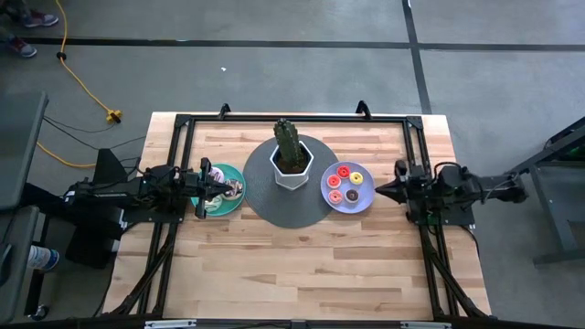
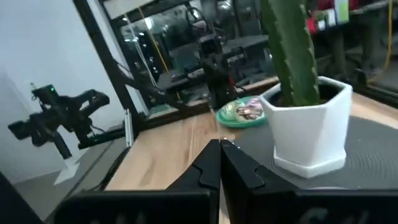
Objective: Pick & Place donuts
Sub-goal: Return to Home Position
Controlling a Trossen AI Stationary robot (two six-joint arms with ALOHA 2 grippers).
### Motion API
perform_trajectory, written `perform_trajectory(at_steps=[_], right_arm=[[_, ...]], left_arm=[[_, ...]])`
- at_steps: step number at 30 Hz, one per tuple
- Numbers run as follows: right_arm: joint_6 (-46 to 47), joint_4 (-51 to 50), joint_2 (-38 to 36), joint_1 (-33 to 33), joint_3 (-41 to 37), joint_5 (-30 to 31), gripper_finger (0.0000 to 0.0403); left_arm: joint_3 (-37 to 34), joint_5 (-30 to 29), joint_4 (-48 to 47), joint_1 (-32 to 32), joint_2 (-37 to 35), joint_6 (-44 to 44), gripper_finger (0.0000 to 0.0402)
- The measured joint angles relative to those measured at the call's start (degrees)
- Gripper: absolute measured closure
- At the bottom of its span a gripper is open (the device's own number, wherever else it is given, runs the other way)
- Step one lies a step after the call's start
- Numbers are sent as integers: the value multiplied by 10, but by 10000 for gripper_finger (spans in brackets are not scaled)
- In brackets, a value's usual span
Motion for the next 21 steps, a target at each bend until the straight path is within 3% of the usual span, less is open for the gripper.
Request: perform_trajectory(at_steps=[5,7,21], right_arm=[[-102,220,11,0,-73,-33,402],[-137,258,17,0,-96,-35,401],[-195,212,17,-16,-115,-82,402]], left_arm=[[0,0,0,0,0,0,401],[0,0,0,0,0,0,401],[0,0,0,0,0,0,401]])
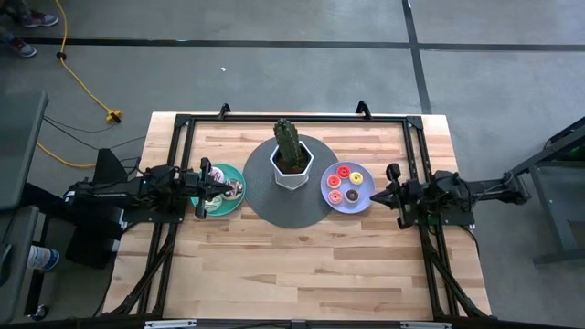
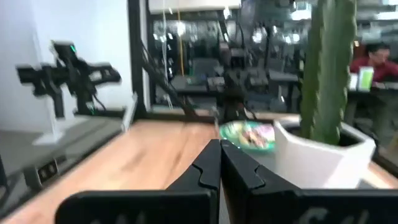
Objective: Pick & Place donuts
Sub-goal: Return to Home Position
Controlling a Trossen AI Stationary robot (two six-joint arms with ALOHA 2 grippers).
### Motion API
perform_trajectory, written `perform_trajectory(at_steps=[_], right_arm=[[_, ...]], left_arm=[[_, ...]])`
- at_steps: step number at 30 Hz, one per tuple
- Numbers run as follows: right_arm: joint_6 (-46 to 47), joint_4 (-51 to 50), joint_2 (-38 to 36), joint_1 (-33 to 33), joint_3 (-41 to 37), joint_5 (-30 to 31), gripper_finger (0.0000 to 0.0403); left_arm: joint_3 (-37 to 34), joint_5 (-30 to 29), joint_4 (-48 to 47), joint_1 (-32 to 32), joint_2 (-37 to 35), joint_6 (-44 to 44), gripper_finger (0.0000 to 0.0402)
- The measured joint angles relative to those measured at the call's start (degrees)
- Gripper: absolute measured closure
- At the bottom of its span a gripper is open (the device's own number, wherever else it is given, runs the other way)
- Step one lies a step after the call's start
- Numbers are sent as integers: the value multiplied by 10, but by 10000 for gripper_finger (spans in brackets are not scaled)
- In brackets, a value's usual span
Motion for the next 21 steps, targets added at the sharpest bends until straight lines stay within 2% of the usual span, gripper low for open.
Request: perform_trajectory(at_steps=[7,13,21], right_arm=[[-15,-72,0,-31,0,26,403],[-14,-74,1,-43,0,23,403],[-14,-75,1,-42,0,55,402]], left_arm=[[0,0,0,0,0,0,401],[0,0,0,0,0,0,401],[0,0,0,0,0,0,401]])
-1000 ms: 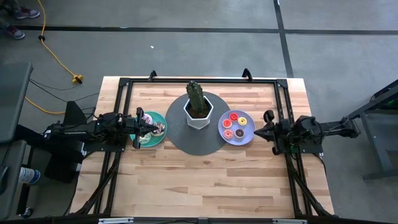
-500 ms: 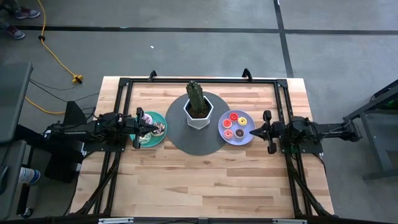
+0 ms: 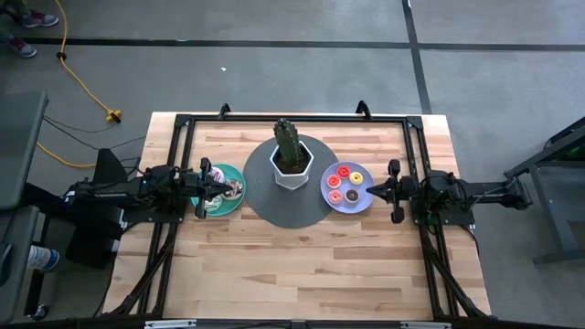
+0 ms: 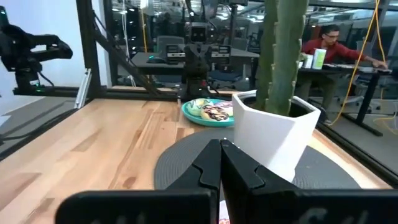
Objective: Pick & Place donuts
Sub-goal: Return to Home Position
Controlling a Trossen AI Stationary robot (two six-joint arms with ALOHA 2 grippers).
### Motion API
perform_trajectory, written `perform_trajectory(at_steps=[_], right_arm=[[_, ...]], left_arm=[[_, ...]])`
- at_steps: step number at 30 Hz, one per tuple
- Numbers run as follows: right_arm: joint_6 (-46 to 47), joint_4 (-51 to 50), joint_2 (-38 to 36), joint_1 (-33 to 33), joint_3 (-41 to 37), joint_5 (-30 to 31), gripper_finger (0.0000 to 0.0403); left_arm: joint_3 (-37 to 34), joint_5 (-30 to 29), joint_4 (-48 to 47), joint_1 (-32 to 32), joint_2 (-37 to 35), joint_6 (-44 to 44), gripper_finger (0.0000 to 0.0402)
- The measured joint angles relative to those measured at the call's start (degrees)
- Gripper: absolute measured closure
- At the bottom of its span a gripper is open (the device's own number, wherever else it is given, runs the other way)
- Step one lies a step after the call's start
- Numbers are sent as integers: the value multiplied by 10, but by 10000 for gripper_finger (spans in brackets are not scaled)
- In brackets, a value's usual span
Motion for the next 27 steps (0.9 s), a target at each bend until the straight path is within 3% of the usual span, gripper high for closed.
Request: perform_trajectory(at_steps=[27], right_arm=[[9,0,0,0,0,3,394]], left_arm=[[0,0,0,0,0,0,401]])
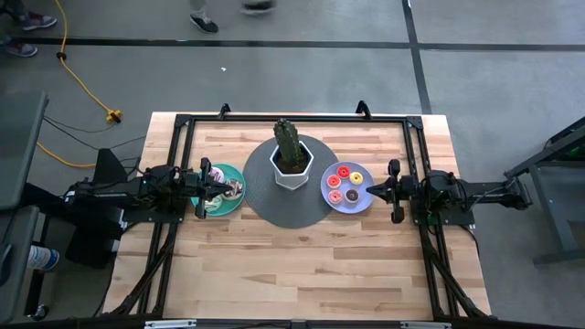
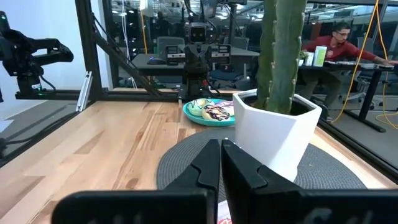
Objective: Pick & Place donuts
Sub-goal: Return to Home Position
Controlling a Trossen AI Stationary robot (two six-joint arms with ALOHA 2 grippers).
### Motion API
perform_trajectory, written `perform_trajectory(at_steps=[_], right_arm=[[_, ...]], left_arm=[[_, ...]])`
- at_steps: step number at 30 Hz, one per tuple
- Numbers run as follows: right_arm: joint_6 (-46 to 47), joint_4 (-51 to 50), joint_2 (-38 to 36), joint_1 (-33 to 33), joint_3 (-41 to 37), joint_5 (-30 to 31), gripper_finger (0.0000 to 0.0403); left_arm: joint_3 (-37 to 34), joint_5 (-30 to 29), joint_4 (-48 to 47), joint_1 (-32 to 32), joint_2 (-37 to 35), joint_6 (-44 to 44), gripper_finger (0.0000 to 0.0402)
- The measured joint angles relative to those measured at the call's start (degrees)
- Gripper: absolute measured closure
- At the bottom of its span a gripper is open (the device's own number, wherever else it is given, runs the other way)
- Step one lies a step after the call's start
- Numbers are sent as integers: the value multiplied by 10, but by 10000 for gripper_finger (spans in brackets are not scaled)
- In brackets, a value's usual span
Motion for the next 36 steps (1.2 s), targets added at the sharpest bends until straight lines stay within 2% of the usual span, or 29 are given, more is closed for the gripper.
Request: perform_trajectory(at_steps=[36], right_arm=[[1,1,0,0,0,0,398]], left_arm=[[0,0,0,0,0,0,401]])
